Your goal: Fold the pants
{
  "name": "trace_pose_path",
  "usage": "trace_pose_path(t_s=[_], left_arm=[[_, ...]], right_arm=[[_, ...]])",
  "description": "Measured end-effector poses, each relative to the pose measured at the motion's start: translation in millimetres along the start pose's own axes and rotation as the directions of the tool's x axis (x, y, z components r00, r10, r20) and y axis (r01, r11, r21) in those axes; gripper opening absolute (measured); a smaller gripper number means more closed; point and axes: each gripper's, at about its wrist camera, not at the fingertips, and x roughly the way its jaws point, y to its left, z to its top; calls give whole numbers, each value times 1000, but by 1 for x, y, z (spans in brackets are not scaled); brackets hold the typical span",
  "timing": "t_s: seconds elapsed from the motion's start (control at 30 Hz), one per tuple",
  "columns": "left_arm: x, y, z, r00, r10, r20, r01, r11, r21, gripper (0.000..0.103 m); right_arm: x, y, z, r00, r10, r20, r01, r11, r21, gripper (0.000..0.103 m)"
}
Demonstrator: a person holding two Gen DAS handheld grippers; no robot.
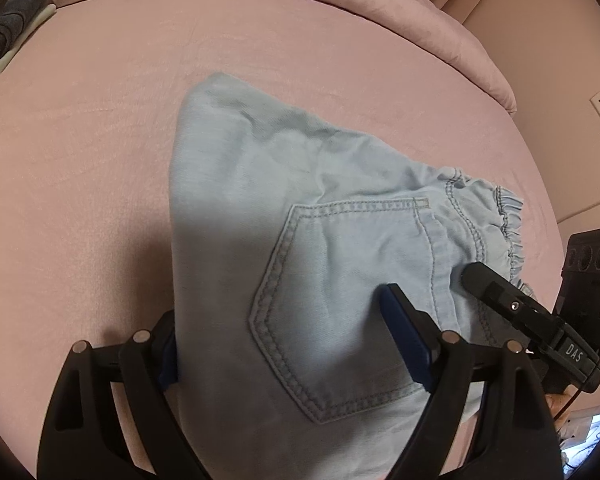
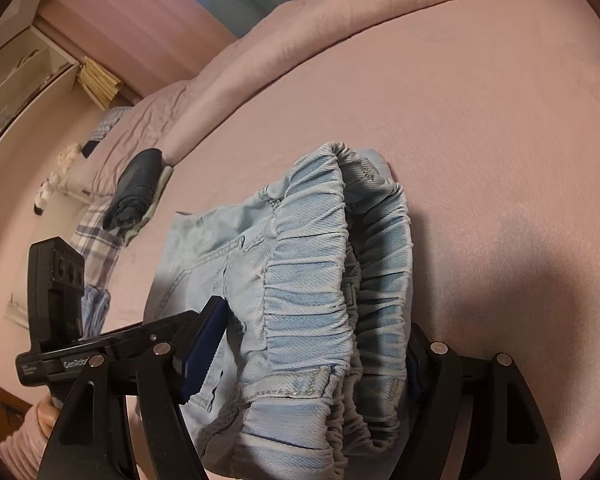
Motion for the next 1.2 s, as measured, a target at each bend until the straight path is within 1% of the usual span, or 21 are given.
trace_pose_path(t_s=[0.57,1.2], left_arm=[[9,-15,6,998,60,-12,-60,998,18,85],[12,-18,7,997,73,-16,-72,997,23,85]], right_arm=[[-2,5,-5,1000,-19,17,19,999,-39,77],[-3,5,-6,1000,-20,21,21,999,-41,77]])
